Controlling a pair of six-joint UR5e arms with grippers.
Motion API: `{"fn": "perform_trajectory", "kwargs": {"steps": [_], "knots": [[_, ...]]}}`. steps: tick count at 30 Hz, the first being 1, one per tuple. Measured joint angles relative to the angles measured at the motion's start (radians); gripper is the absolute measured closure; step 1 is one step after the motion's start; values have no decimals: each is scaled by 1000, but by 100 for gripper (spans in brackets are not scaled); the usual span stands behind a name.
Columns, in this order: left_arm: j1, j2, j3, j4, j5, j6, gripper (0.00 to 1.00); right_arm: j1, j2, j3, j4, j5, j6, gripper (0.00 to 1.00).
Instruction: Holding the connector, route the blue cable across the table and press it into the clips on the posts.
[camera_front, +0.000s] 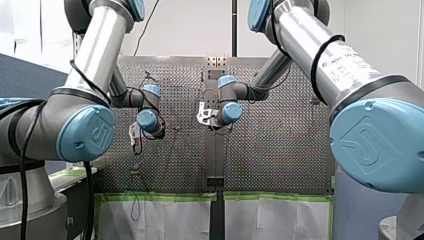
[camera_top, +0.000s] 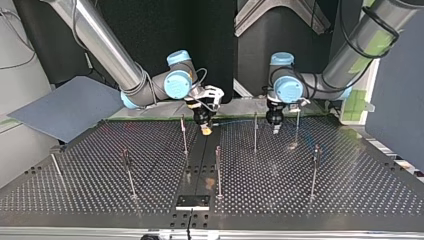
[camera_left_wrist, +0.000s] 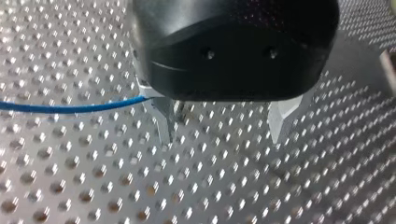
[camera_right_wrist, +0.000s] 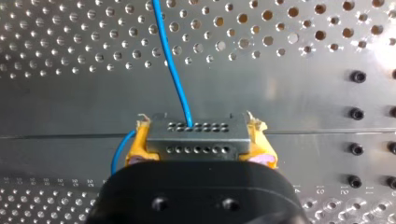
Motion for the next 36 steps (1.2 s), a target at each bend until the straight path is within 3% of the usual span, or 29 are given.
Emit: {"fn": "perform_trajectory", "kwargs": {"steps": [5,16,26,36], "knots": [[-12,44,-43,-40,8,-19,0,-5,0,0,6,8,-1,100],[-43,136,-112,-56,14,-47,0,-12,0,0,27,23,-5,100],[-92,218,-142,-115,21,-38,0,-14,0,0,28,22,-7,100],[-148,305,-166,-88,34,-51,0,-24,-1,0,47,19,-8,100]]}}
